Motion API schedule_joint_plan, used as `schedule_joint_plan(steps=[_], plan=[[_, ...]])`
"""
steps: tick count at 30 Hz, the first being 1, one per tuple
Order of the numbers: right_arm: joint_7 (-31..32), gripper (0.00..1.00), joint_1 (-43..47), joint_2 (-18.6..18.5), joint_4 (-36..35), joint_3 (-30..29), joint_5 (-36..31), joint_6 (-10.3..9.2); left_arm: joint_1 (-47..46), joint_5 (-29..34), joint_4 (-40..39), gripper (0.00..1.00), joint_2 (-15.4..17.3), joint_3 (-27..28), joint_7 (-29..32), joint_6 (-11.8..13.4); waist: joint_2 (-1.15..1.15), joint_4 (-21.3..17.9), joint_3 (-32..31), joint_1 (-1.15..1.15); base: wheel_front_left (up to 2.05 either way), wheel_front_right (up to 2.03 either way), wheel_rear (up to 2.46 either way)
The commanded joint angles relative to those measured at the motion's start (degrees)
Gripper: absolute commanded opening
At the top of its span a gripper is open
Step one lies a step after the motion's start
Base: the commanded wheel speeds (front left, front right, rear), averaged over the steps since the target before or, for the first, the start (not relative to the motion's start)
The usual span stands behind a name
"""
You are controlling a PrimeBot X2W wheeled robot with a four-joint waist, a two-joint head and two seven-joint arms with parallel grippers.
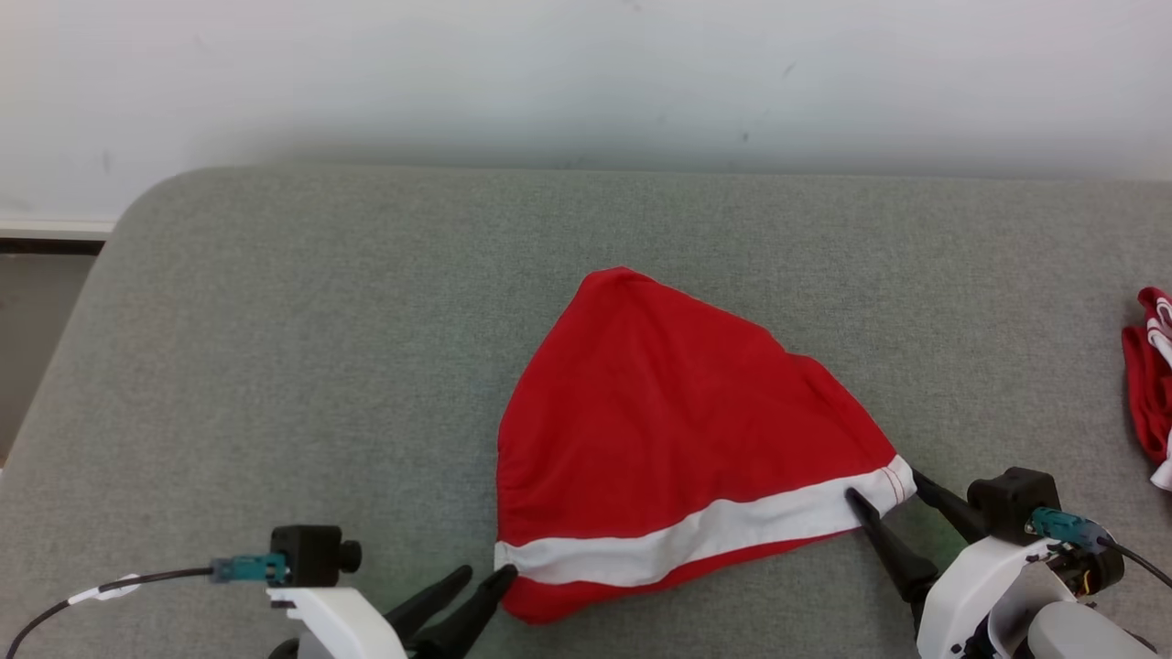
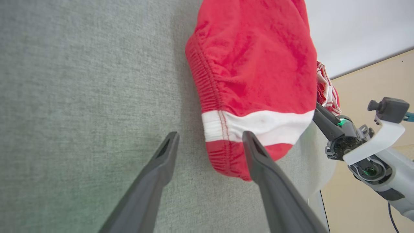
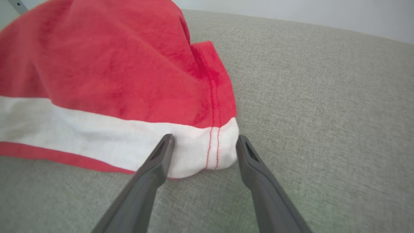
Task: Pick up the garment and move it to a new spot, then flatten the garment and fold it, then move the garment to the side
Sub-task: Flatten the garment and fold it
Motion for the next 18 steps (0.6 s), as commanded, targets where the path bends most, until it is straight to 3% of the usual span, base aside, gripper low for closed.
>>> schedule_joint_plan(steps=[1, 18], plan=[[-0.75, 1.0, -1.29, -0.8, 0.54, 0.8, 0.71, -0.15, -0.92, -1.4, -0.56, 1.0, 0.83, -0.7, 0.12, 0.11, 0.0, -0.13, 0.35, 0.0, 0.0, 0.0, 0.0], [-4.57, 1.0, -6.34, -1.27, 2.17, 10.07, 6.77, -0.15, -6.77, -6.27, 0.55, 1.0, 2.77, -9.57, -3.41, 0.11, 0.0, -1.27, 2.4, 0.0, 0.0, 0.0, 0.0]])
